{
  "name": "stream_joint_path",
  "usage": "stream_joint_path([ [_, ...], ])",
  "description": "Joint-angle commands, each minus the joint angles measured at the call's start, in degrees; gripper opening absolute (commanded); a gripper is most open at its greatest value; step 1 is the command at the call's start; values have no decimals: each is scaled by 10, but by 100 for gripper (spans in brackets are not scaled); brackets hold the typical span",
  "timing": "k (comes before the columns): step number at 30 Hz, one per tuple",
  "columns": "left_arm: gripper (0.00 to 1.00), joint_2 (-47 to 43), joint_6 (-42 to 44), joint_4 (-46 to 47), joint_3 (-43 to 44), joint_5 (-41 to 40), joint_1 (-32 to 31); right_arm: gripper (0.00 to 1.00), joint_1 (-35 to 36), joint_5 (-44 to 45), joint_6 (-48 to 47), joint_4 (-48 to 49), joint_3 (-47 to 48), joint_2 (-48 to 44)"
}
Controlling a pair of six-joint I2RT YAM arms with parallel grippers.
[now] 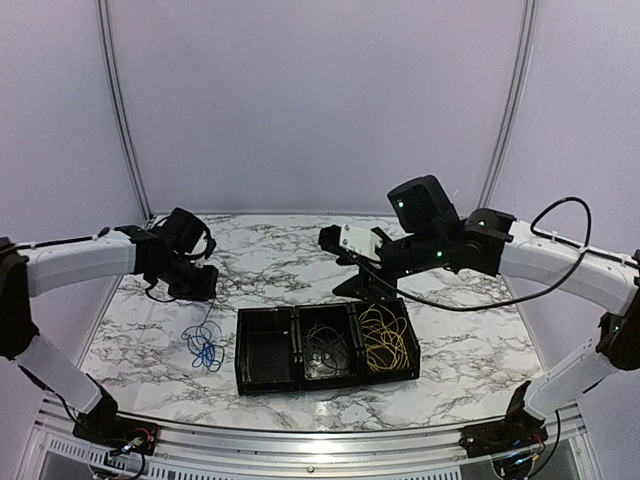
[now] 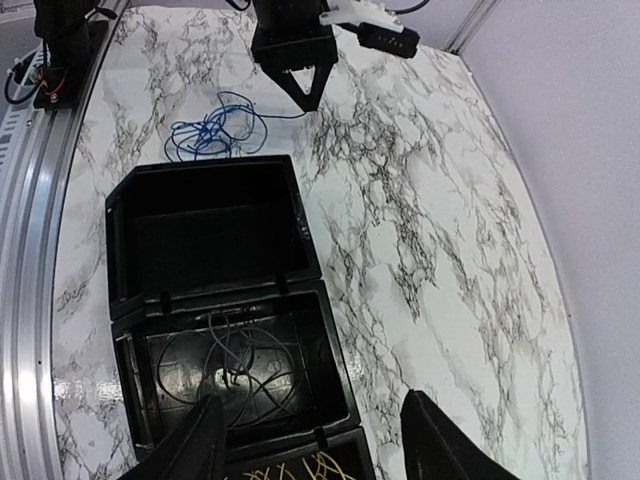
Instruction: Untangle the cables
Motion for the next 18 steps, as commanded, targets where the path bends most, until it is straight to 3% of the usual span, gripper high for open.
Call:
stream_joint_path([
  [1, 0, -143, 21, -40, 31, 55, 0, 60, -4, -58, 40, 35, 98, 48],
  [9, 0, -279, 19, -41, 43, 144, -3, 59, 52, -90, 80, 53, 254, 195],
  [18, 0, -352, -1, -39, 60, 139, -7, 60, 101, -110, 174, 82, 418, 351],
])
